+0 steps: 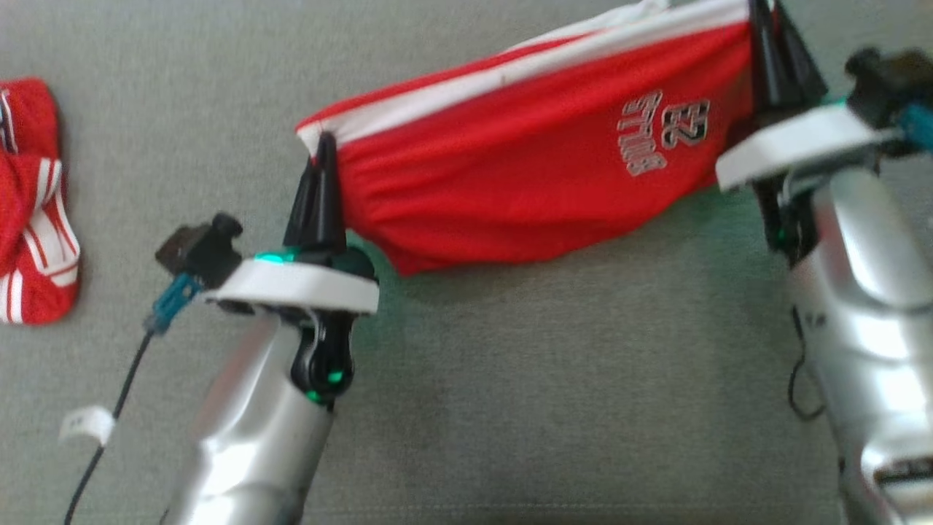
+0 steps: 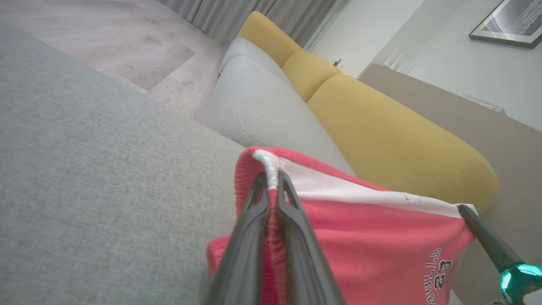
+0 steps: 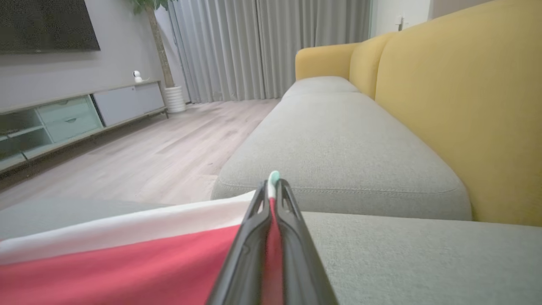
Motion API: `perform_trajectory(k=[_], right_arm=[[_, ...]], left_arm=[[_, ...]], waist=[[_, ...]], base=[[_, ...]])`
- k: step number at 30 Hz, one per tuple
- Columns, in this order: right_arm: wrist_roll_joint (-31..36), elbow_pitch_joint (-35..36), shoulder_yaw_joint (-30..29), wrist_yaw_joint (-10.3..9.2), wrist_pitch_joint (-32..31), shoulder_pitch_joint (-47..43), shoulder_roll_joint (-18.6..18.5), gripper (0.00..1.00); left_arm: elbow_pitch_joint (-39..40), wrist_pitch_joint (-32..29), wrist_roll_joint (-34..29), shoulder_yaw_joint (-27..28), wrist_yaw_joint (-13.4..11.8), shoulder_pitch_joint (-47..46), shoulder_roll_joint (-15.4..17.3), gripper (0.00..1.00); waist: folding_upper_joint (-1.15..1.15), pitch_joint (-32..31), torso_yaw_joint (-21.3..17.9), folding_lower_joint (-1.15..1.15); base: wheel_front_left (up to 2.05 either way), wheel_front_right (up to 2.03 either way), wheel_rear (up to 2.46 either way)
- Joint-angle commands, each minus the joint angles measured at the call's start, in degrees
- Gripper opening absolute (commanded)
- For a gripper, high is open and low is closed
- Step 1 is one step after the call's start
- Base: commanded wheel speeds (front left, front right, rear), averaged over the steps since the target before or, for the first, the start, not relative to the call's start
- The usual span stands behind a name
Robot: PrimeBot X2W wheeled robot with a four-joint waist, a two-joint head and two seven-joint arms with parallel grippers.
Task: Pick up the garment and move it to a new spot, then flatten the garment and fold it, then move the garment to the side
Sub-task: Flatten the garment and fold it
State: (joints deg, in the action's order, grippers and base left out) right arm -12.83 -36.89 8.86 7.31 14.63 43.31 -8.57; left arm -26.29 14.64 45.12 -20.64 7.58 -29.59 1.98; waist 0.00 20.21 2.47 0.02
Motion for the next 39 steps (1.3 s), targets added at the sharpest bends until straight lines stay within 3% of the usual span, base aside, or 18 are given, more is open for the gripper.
perform_trajectory(k=[1,10,11,12,13,14,15,25,35,36,38,39], right_arm=[[0.98,-0.21,0.69,0.18,0.23,3.51,0.16,0.00],[6.87,-10.62,-3.22,0.18,0.35,14.11,0.89,0.00],[7.47,-11.09,-3.70,0.18,0.35,14.61,1.11,0.00],[8.03,-11.66,-4.13,0.18,0.35,14.93,1.36,0.00],[8.52,-12.33,-4.49,0.18,0.36,15.07,1.68,0.00],[8.99,-13.21,-4.82,0.18,0.36,15.07,2.02,0.46],[9.25,-14.06,-5.19,0.18,0.36,15.05,2.40,1.00],[8.54,-16.86,-5.87,0.18,0.36,10.92,3.43,1.00],[4.87,-28.07,-2.42,0.18,-2.64,6.03,2.95,1.00],[4.50,-28.87,-1.82,0.18,-3.16,5.77,3.08,0.85],[3.68,-29.97,-0.44,0.18,-3.83,5.39,3.39,0.00],[3.00,-30.18,-0.08,0.18,-3.63,5.23,3.50,0.00]], left_arm=[[0.29,0.36,0.00,1.02,-0.09,-3.19,0.90,0.00],[-4.15,0.36,1.58,-2.15,-0.09,-10.63,0.90,0.00],[-4.49,0.36,2.23,-3.07,-0.09,-11.05,0.90,0.09],[-4.86,0.36,2.68,-3.92,-0.09,-11.38,0.90,0.32],[-5.21,0.36,2.73,-4.69,-0.09,-11.67,0.90,0.76],[-5.63,0.36,2.97,-5.39,-0.09,-11.80,0.90,1.00],[-6.02,0.36,3.35,-5.76,-0.09,-11.83,0.90,1.00],[-7.60,0.36,0.29,-3.37,-2.02,-8.18,0.90,1.00],[-4.09,0.36,-5.35,1.84,-2.67,-0.81,0.90,1.00],[-3.81,0.36,-5.78,2.10,-2.76,-0.31,0.90,1.00],[-3.25,0.36,-6.66,2.74,-3.09,0.49,0.90,1.00],[-2.97,0.36,-7.12,3.09,-3.26,0.84,0.90,1.00]], waist=[[0.00,3.35,2.12,-0.02],[0.00,7.68,3.55,-0.02],[0.00,7.88,3.58,-0.02],[0.00,8.04,3.59,-0.02],[0.00,8.12,3.57,-0.02],[0.00,8.17,3.50,-0.02],[0.00,8.18,3.40,-0.02],[0.00,6.59,2.79,-0.02],[0.00,3.68,3.15,-0.02],[0.00,3.36,3.23,-0.02],[0.00,2.91,3.29,-0.02],[0.00,2.60,3.29,-0.02]], base=[[0.00,0.00,0.00],[0.00,0.00,0.00],[0.00,0.00,0.00],[0.00,0.00,0.00],[0.00,0.00,0.00],[0.00,0.00,0.00],[0.00,0.00,0.00],[0.00,0.00,0.00],[0.00,0.00,0.00],[0.00,0.00,0.00],[0.00,0.00,0.00],[0.00,0.00,0.00]])
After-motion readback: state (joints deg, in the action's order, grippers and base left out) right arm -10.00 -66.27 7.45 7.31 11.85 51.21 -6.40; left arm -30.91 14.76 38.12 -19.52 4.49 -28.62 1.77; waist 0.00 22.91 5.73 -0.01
